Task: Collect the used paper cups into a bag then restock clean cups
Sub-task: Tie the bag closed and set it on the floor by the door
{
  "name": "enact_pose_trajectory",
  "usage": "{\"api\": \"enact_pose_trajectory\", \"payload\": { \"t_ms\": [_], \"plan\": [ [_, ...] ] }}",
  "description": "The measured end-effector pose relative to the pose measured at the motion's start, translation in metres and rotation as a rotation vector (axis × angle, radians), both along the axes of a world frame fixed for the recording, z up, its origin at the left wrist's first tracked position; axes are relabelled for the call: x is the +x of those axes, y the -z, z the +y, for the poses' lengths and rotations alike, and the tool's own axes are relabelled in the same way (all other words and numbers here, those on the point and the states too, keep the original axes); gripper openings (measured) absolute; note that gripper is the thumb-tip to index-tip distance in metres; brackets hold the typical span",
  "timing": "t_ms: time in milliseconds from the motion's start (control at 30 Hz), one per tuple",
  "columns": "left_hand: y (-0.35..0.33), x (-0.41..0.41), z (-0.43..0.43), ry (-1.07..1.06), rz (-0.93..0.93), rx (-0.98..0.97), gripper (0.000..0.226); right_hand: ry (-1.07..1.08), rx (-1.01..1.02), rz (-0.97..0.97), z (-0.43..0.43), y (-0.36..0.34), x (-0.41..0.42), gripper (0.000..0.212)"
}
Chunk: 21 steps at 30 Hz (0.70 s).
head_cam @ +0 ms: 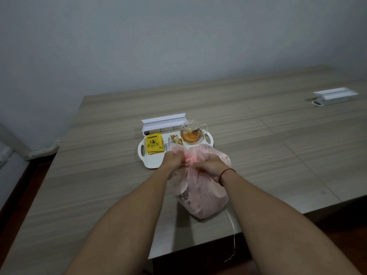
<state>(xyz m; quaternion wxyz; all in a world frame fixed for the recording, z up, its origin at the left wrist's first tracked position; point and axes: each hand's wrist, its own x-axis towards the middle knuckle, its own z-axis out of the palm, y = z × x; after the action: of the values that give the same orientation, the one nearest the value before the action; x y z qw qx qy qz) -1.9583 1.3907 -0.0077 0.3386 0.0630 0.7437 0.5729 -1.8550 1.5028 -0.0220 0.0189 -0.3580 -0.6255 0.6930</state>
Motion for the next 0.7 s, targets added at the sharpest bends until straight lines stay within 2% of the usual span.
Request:
{"api": "enact_pose_trajectory", "payload": {
  "t_ms": [33, 133, 167, 333, 433, 533, 600, 700],
  "plan": [
    [0.003, 0.001, 0.001, 0.009, -0.027, 0.005, 0.016, 0.009, -0.016, 0.034, -0.001, 0.002, 0.0, 0.057],
    [0.018, -0.005, -0.001, 0.033, -0.04, -0.051, 0.05, 0.086, 0.033, 0.084, -0.006, 0.005, -0.001, 0.016],
    [0.02, -0.007, -0.002, 0.049, -0.04, -0.059, 0.052, 0.109, 0.046, 0.098, -0.009, 0.005, 0.0, 0.005],
    [0.007, -0.002, -0.007, 0.14, 0.049, -0.045, 0.015, 0.182, 0.111, 0.095, -0.015, 0.012, -0.002, 0.019],
    [0.008, -0.003, -0.004, 0.17, 0.239, -0.099, 0.025, 0.198, 0.111, 0.038, -0.016, 0.019, -0.009, 0.025],
    [0.014, 0.001, 0.004, 0.152, 0.286, -0.126, 0.038, 0.16, 0.12, -0.048, -0.012, 0.033, -0.017, 0.035],
    [0.016, 0.001, 0.009, 0.07, 0.243, -0.114, 0.036, 0.169, 0.096, -0.043, -0.012, 0.028, -0.018, 0.036],
    [0.018, -0.001, 0.016, -0.061, -0.011, 0.0, 0.039, 0.184, 0.063, -0.052, -0.013, 0.014, -0.016, 0.033]
  ]
}}
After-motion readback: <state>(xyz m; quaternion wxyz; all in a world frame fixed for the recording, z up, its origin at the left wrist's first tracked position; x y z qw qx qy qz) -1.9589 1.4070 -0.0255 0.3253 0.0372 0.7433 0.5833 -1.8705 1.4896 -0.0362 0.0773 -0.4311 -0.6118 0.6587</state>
